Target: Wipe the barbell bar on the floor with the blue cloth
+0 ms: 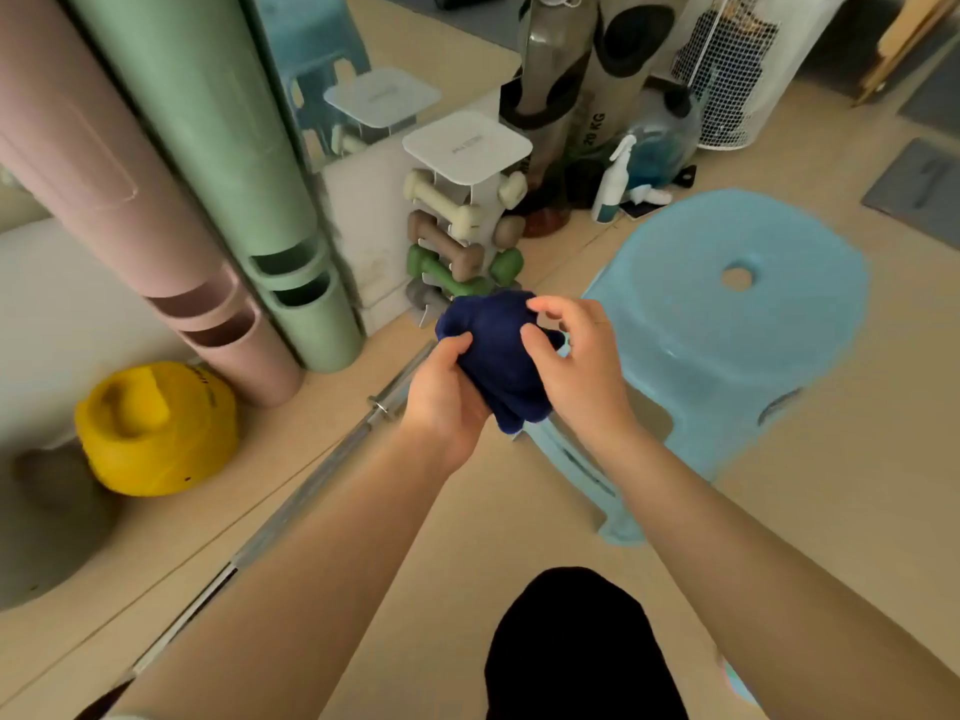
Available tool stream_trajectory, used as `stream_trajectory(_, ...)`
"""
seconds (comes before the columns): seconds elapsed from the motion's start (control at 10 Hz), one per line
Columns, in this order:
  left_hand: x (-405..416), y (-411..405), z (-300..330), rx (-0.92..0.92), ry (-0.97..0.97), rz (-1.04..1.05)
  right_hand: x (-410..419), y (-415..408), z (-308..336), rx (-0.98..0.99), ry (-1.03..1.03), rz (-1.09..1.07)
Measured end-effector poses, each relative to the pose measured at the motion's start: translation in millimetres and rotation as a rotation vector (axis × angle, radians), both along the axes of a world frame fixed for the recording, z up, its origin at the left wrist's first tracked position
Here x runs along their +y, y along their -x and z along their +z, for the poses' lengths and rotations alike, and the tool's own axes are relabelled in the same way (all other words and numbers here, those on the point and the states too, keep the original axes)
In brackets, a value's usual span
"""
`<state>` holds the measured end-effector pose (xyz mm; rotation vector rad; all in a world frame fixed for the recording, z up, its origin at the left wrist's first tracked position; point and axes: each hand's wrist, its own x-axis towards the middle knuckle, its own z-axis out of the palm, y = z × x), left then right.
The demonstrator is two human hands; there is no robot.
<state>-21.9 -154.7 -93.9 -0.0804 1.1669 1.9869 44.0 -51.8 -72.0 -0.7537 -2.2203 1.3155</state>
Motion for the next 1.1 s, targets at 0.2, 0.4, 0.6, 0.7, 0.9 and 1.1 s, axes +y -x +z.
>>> stream_trajectory(0.2, 68.0, -23.9, 31.1, 0.012, -0.259, -0.111, 77.7, -26.5, 21.9, -0.002, 0.893, 0.164)
stream_trajectory(0.4, 105.6, -15.3, 41.1, 0.183, -0.171, -0.205, 121.9, -35.5, 28.2, 0.080, 0.926, 0.146)
stream_trajectory(0.6, 157.3, -1.6, 38.4, 0.345, 0.188, -0.175, 176.0, -45.2, 27.8, 0.080, 0.858, 0.022)
stream_trajectory(0.7, 195.0, 1.2, 39.3, 0.577, 0.212, -0.212, 212.7, -48.9, 18.5, 0.101, 0.842, -0.048)
stream_trajectory(0.9, 252.8, 5.1, 13.4, 1.286, 0.728, -0.413, 268.4, -41.2, -15.1, -0.433, -0.269, -0.448)
stream_trajectory(1.1, 258.0, 6.6, 2.5, 1.545, 0.867, -0.489, 263.3, -27.9, -23.0, -0.582, -0.477, -0.388)
